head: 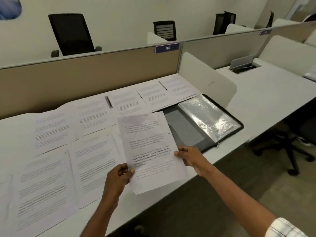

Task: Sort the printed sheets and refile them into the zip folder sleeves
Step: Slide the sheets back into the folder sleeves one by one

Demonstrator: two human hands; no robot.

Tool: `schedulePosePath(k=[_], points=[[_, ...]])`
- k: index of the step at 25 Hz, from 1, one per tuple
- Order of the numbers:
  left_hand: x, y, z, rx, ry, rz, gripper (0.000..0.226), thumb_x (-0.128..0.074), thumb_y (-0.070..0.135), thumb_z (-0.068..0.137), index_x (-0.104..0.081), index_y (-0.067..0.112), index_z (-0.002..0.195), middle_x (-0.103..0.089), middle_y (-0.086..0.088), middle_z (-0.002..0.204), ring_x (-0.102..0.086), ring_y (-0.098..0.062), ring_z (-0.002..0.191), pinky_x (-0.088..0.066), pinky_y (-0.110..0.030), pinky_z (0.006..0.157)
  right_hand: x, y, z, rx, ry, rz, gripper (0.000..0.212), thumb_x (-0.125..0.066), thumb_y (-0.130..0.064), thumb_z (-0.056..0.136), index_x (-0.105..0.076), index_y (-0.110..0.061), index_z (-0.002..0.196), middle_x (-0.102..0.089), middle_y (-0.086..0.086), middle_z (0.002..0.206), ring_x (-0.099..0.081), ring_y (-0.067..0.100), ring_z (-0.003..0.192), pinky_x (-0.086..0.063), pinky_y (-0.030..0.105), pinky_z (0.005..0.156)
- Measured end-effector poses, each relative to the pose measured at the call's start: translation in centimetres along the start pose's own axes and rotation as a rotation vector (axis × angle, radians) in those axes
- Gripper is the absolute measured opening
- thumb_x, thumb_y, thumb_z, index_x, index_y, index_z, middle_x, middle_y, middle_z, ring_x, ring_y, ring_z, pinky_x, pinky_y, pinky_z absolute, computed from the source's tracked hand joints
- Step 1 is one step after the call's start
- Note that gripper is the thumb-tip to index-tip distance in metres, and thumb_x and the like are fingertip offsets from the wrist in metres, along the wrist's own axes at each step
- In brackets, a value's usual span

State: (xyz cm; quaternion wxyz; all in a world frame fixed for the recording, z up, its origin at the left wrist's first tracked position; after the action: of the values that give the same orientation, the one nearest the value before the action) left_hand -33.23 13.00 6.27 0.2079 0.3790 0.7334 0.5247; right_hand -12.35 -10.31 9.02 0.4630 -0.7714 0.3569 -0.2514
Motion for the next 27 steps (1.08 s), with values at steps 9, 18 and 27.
schedulePosePath(k=[9, 18, 27], points=[[-14.2, 0.4, 7.8, 0.049, -0.087, -0.073, 0.027, -0.078, 0.012, 0.090, -0.071, 0.017, 0.116, -0.079, 0.000, 0.108, -0.075, -0.022, 0.101, -0.061, -0.045, 0.091, 14.2, -1.0, 7.9, -0.051, 0.194, -0.007, 0.022, -0.071, -0.007, 0.093, -0.069, -0.005, 0.115, -0.078, 0.012, 0.107, -0.076, 0.027, 0.093, -0.062, 0.032, 0.068], [-24.3, 3.4, 17.2, 0.134, -0.081, -0.134, 0.027, -0.075, 0.003, 0.090, -0.069, 0.017, 0.112, -0.079, -0.001, 0.094, -0.077, -0.016, 0.088, -0.062, -0.026, 0.073, 23.2, -5.8, 19.8, -0.096, 0.103, -0.102, 0.022, -0.069, -0.008, 0.094, -0.071, -0.005, 0.116, -0.078, 0.008, 0.108, -0.075, 0.026, 0.101, -0.062, 0.033, 0.079], [-32.6, 7.6, 24.4, 0.169, 0.085, -0.092, 0.024, -0.070, -0.005, 0.092, -0.068, 0.013, 0.106, -0.076, -0.006, 0.097, -0.077, -0.013, 0.080, -0.060, -0.023, 0.061, 29.2, -10.5, 34.5, -0.062, -0.118, -0.142, 0.019, -0.070, -0.005, 0.092, -0.072, -0.005, 0.110, -0.079, 0.008, 0.103, -0.076, 0.023, 0.091, -0.059, 0.026, 0.067]])
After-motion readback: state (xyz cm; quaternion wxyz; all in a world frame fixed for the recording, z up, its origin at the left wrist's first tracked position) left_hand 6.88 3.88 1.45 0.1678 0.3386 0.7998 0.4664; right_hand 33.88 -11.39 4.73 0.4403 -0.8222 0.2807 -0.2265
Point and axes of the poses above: each hand's wrist, its own z-axis towards the middle knuckle, its own x-axis out of the back of the hand, y = z × x, the point moved 5 cm from there along z, towards the middle knuckle
